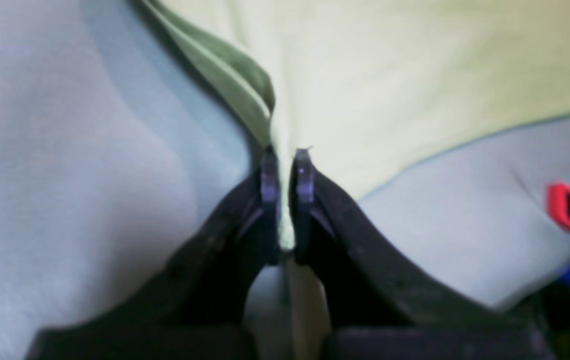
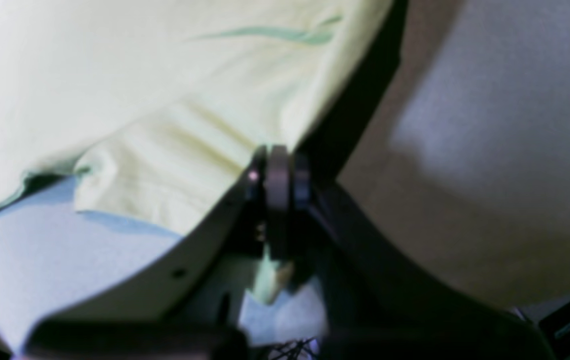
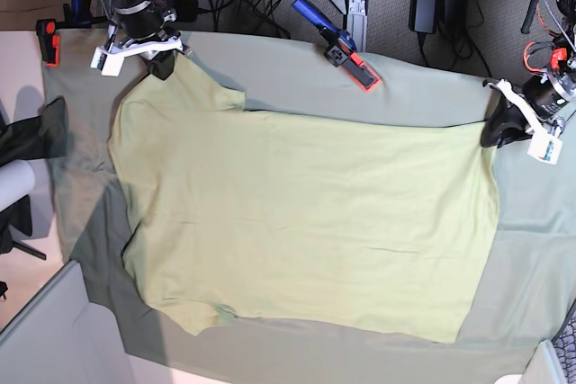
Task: Fold the T-shirt properly
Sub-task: 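Lift the shirt edge with both grippers and fold it over the body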
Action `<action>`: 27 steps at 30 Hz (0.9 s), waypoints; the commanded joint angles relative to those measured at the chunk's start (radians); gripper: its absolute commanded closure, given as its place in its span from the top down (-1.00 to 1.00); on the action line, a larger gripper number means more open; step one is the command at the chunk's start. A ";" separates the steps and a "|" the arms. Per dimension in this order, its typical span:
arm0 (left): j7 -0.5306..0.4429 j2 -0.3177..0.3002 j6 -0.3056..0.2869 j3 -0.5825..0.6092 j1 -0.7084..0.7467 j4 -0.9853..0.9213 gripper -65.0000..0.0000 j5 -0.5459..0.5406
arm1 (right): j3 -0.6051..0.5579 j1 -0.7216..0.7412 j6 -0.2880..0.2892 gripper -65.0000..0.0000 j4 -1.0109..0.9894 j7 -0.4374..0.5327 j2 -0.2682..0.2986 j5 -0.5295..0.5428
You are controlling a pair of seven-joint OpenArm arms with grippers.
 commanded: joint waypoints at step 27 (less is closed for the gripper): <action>0.004 -0.014 -0.016 -0.052 -0.179 -0.072 -1.00 -0.060 | 0.045 0.316 0.019 -1.00 -0.026 -0.018 0.100 -0.005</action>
